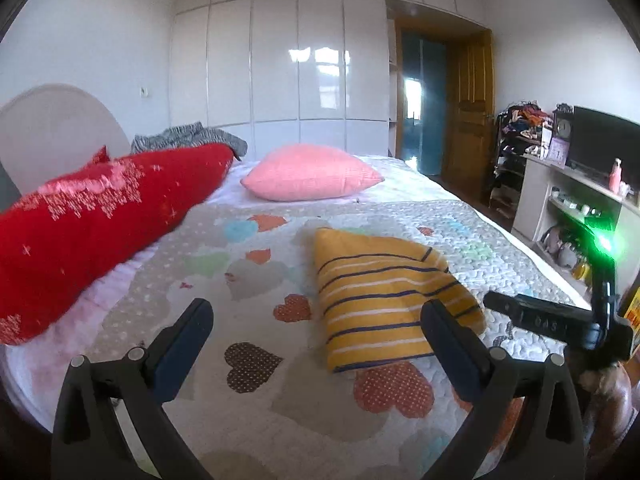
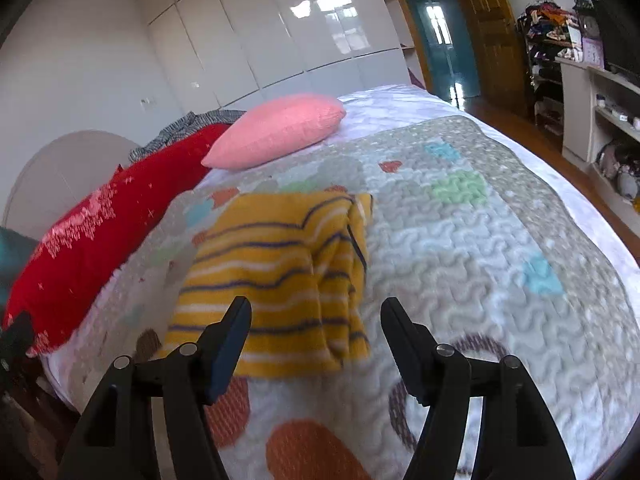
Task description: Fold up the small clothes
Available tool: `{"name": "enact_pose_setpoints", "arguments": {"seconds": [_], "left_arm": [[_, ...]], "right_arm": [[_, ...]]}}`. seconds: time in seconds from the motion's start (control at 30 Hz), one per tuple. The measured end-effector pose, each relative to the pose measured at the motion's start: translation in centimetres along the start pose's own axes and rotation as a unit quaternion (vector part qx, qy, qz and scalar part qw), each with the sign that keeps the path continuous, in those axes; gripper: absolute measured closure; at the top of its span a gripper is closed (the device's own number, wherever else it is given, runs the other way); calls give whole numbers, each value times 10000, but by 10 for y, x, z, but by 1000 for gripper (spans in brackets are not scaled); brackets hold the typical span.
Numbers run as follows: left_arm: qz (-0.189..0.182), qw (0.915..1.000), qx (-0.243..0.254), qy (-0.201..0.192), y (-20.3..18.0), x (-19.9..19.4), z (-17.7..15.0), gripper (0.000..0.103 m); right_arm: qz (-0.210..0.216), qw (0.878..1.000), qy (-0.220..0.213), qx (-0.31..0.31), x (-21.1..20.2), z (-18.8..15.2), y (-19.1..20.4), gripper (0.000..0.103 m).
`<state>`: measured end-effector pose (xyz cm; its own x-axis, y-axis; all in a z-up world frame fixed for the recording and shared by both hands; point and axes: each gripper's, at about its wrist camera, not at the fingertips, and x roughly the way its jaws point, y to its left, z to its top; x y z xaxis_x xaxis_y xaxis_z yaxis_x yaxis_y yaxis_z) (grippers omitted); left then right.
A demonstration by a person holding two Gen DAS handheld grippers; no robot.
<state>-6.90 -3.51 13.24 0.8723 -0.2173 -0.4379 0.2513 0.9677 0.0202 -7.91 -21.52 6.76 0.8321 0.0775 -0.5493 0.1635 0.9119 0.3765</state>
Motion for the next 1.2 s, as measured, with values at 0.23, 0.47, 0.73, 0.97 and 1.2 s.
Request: {"name": "enact_pose_setpoints", "arguments": {"seconds": [0.23, 0.47, 0.73, 0.97, 1.2], "left_arm": [[-76, 9999, 84, 115, -6, -10, -8, 0], [-239, 9989, 37, 413, -7, -6, -16, 0], [-261, 9954, 123, 912, -11, 11, -28, 0], [-278, 9938, 63, 1076, -8, 20, -32, 0], [-238, 9914, 40, 1286, -7, 30, -39, 0]], "right_arm": [[-3, 9998, 129, 142, -5, -19, -1, 29], [-155, 9998, 155, -35, -6, -28, 7, 27], [-304, 9991, 230, -203, 0, -34, 12, 25], [-356, 9988, 321, -128, 7, -38, 7, 25], [-382, 9983, 395, -180, 13, -40, 9, 24]]}}
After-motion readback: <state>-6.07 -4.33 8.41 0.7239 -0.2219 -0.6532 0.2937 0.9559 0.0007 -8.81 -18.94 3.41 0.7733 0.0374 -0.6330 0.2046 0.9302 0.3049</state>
